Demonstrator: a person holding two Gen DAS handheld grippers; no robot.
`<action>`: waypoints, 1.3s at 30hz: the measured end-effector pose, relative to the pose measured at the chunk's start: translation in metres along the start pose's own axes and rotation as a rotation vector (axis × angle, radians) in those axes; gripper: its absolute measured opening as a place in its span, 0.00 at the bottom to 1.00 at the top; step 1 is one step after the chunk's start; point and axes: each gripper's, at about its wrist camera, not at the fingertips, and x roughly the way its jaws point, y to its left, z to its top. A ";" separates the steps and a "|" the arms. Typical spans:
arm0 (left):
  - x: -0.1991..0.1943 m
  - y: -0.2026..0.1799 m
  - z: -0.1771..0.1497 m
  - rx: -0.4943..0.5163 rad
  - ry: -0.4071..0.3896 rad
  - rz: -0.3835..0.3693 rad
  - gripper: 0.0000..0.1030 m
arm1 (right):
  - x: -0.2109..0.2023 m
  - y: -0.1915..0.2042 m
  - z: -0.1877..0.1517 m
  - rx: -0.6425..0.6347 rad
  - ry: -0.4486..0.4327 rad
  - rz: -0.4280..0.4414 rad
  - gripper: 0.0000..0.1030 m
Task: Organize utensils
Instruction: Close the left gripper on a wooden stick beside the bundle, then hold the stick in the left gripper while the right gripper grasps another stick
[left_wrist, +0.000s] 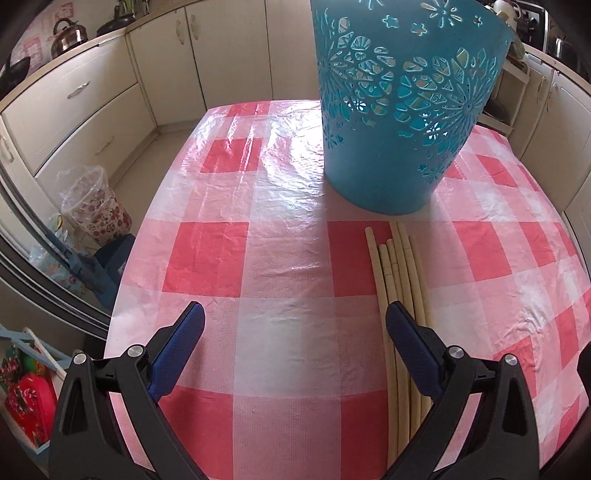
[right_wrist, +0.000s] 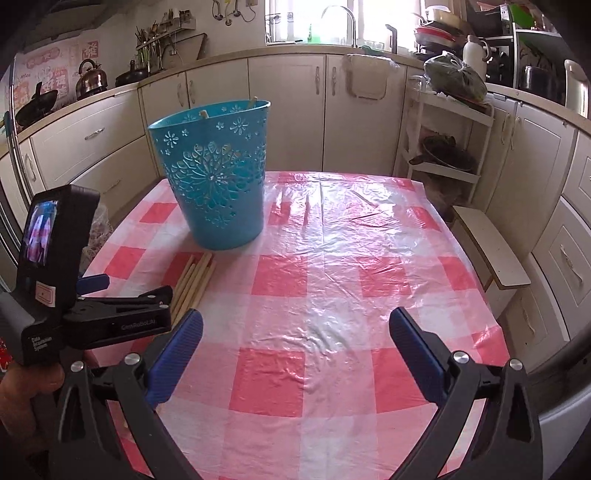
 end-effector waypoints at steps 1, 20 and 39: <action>0.001 -0.001 0.001 0.003 0.001 0.000 0.92 | -0.001 -0.001 0.000 0.005 -0.002 0.002 0.94; 0.002 0.012 0.013 0.020 0.056 -0.136 0.08 | 0.008 0.006 -0.003 -0.007 0.036 0.058 0.94; -0.005 0.056 -0.008 -0.069 0.035 -0.223 0.07 | 0.085 0.064 0.008 -0.015 0.247 0.138 0.53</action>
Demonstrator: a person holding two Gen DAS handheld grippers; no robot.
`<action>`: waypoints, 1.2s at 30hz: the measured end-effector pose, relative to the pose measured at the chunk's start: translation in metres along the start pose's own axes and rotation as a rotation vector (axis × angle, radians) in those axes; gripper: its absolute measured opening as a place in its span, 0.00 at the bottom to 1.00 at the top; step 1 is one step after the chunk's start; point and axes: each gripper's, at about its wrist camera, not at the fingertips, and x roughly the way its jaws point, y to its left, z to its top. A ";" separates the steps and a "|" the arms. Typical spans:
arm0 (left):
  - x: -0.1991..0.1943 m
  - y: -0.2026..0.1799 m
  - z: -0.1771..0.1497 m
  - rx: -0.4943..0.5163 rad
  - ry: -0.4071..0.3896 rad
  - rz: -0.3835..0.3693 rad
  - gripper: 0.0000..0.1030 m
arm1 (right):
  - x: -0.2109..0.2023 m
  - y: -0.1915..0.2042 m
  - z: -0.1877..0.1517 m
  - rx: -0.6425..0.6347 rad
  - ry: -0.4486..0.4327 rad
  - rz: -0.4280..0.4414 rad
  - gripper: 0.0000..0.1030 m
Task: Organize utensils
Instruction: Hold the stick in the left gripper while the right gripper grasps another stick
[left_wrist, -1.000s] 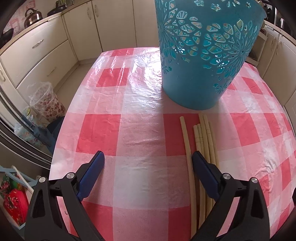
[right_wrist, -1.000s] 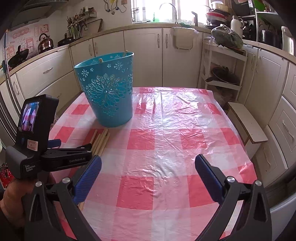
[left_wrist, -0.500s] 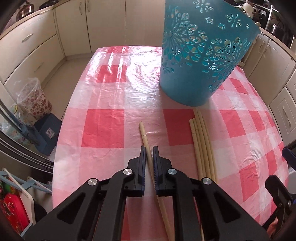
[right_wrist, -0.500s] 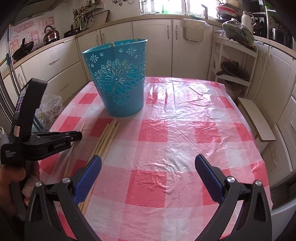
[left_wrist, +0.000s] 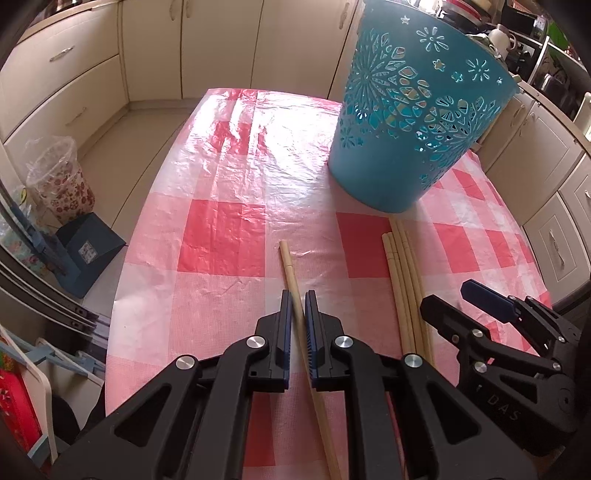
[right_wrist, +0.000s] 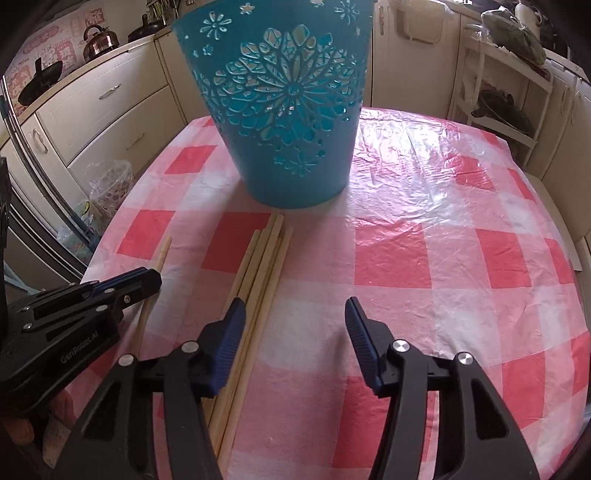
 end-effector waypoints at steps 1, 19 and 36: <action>0.000 0.000 0.000 -0.003 -0.001 -0.004 0.07 | 0.001 0.001 0.001 -0.001 0.001 -0.001 0.53; 0.004 0.000 0.009 -0.004 0.028 0.005 0.08 | -0.003 -0.012 0.006 0.007 0.021 0.074 0.06; 0.008 0.005 0.024 0.015 0.086 0.036 0.08 | -0.014 -0.028 0.027 -0.067 -0.025 0.074 0.51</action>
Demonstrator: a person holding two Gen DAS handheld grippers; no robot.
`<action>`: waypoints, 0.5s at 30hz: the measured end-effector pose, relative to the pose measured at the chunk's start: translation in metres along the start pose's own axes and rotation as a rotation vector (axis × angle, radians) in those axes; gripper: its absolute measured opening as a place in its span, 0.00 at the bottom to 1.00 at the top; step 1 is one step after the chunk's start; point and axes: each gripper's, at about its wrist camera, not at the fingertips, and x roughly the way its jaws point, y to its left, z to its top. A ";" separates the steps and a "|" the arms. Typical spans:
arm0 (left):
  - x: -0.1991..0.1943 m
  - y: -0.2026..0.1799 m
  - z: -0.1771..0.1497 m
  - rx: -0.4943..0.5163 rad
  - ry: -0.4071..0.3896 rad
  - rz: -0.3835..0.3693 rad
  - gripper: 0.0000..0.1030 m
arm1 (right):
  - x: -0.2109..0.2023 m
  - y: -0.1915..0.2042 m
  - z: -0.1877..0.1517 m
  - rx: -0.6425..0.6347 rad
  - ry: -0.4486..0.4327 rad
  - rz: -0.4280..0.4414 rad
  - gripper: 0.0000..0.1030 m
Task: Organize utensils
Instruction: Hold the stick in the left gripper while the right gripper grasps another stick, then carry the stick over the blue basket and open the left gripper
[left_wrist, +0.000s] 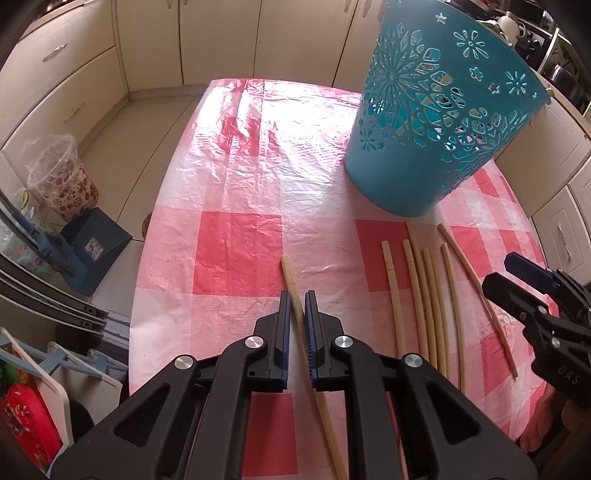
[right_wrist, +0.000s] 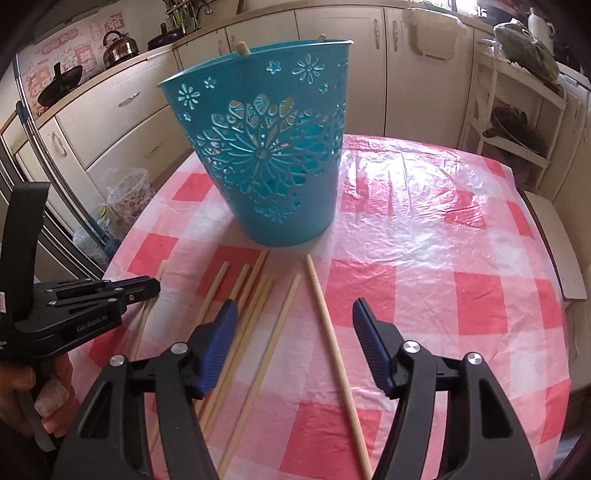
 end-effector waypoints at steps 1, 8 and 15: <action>0.001 -0.001 0.001 0.002 -0.001 0.005 0.08 | 0.004 -0.003 0.001 -0.010 0.015 -0.003 0.44; 0.007 -0.009 0.012 0.023 -0.007 0.047 0.09 | 0.035 -0.019 0.007 -0.079 0.112 -0.051 0.22; 0.009 -0.007 0.015 0.039 -0.005 0.004 0.05 | 0.016 -0.024 0.003 0.025 0.076 0.025 0.06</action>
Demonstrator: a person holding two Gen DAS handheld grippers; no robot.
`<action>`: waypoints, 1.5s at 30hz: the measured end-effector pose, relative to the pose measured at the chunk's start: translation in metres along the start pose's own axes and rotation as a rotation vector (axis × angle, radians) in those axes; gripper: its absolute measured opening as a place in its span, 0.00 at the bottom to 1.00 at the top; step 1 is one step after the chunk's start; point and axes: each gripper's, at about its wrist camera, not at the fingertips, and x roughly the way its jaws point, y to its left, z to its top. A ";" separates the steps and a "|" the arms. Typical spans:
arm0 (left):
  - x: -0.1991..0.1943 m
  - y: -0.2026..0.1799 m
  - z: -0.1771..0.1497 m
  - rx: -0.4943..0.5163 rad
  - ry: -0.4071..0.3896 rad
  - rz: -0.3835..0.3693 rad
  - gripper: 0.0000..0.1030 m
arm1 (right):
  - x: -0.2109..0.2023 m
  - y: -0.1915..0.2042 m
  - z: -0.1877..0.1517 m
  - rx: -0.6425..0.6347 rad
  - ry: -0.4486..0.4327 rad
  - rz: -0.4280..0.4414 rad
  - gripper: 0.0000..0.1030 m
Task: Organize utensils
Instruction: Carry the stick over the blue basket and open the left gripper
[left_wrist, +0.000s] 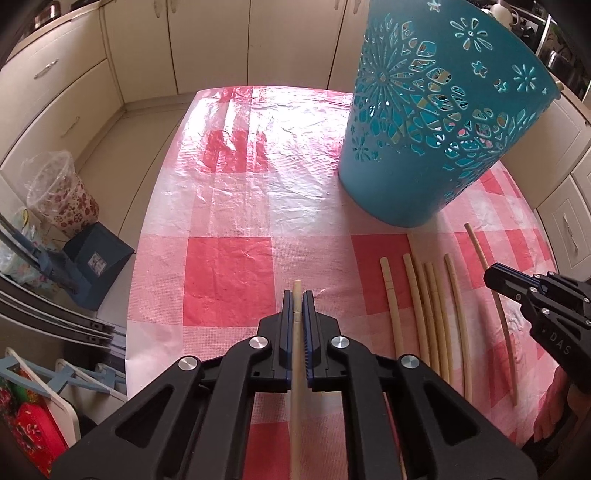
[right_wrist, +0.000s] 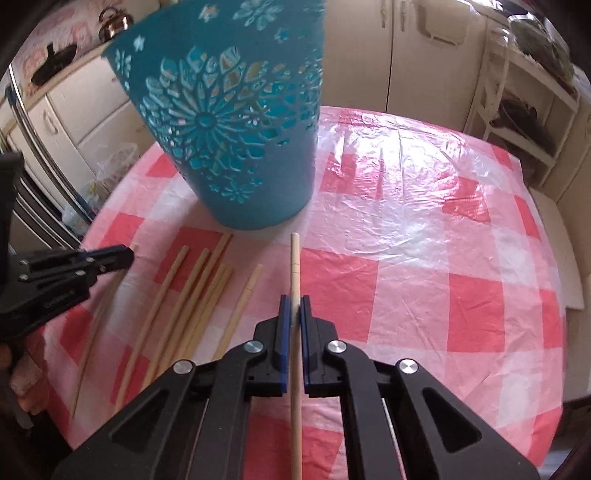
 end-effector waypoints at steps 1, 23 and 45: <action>-0.002 0.003 -0.001 -0.012 -0.006 -0.022 0.05 | -0.006 -0.005 -0.002 0.053 -0.009 0.044 0.06; -0.217 -0.051 0.071 -0.045 -0.598 -0.288 0.05 | -0.021 -0.044 -0.048 0.358 -0.045 0.248 0.06; -0.126 -0.085 0.161 -0.098 -0.802 0.023 0.05 | -0.027 -0.056 -0.037 0.378 -0.122 0.238 0.06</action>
